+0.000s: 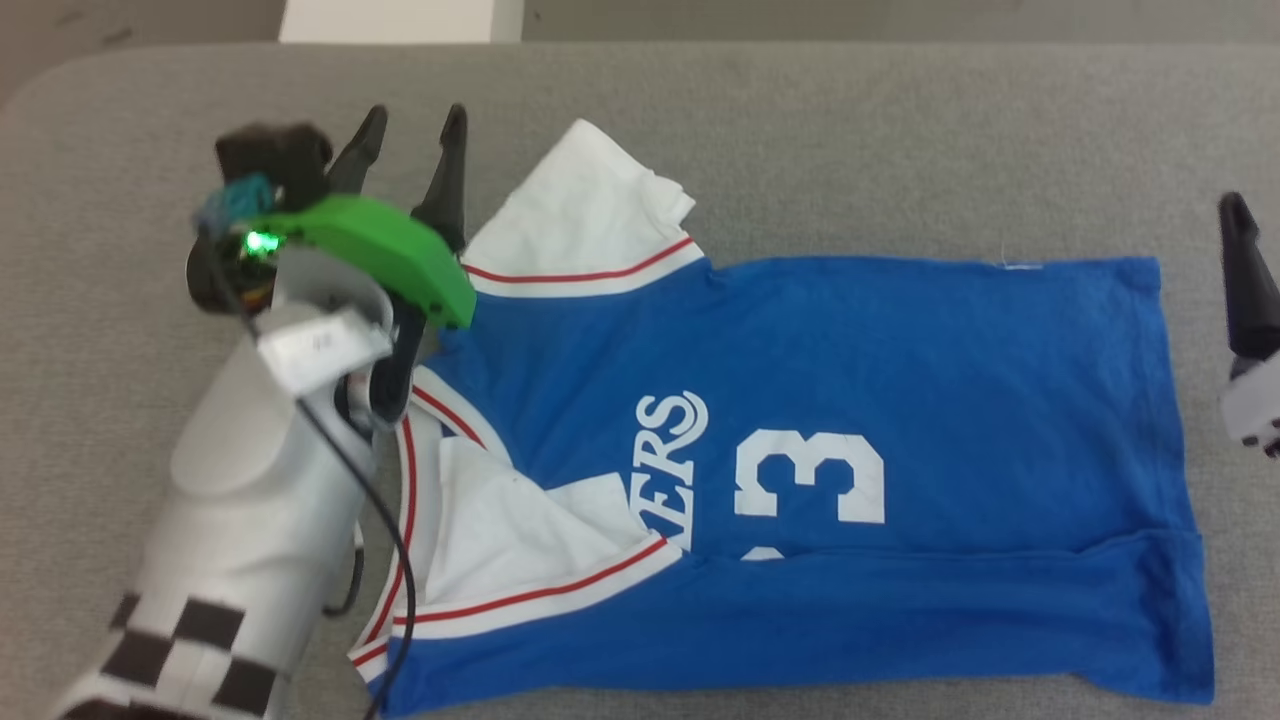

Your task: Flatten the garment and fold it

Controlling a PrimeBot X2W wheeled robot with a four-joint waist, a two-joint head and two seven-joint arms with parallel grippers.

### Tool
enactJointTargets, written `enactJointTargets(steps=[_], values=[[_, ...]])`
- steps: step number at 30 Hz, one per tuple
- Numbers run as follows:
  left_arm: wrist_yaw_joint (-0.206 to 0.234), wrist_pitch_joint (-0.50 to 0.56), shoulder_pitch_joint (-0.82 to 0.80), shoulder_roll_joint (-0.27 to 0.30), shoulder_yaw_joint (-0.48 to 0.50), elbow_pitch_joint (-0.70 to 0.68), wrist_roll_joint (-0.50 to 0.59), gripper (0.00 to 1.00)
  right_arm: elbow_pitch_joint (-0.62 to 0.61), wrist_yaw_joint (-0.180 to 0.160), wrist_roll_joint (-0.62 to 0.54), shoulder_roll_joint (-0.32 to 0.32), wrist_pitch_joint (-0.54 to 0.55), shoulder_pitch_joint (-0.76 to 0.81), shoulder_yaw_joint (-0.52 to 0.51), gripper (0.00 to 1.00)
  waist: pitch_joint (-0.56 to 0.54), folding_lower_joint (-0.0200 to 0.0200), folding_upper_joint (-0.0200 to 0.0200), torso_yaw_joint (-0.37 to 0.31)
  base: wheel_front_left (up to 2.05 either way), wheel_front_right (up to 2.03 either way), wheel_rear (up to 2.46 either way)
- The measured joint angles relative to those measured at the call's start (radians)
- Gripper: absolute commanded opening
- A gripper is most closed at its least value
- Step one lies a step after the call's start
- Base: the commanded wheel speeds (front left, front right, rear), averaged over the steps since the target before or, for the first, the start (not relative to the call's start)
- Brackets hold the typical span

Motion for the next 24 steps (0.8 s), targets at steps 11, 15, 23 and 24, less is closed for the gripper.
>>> enactJointTargets(steps=[11, 15, 23, 24], values=[[-0.044, 0.431, -0.333, -0.034, -0.059, 0.289, -0.033, 1.0, -0.001, 0.0, -0.001, 0.017, -0.008, -0.064, 0.062, 1.0, 0.118, 0.0001, 0.0, -0.061, 0.0, 0.0, 0.0], [-0.033, 0.654, -0.409, -0.042, -0.102, 0.358, -0.039, 1.0, -0.003, 0.0, -0.002, 0.019, -0.007, -0.064, 0.061, 1.0, 0.148, 0.0001, 0.0, -0.087, 0.0, 0.0, 0.0], [-0.006, 0.871, -0.464, -0.004, -0.195, 0.401, 0.028, 1.0, -0.013, 0.0, 0.0, 0.028, -0.008, -0.063, 0.068, 1.0, 0.192, 0.0001, 0.0, -0.132, 0.0, 0.0, 0.0], [0.0, 0.879, -0.466, -0.001, -0.197, 0.399, 0.028, 1.0, -0.014, 0.0, 0.001, 0.028, -0.007, -0.063, 0.068, 1.0, 0.197, 0.0001, 0.0, -0.135, 0.0, 0.0, 0.0]])
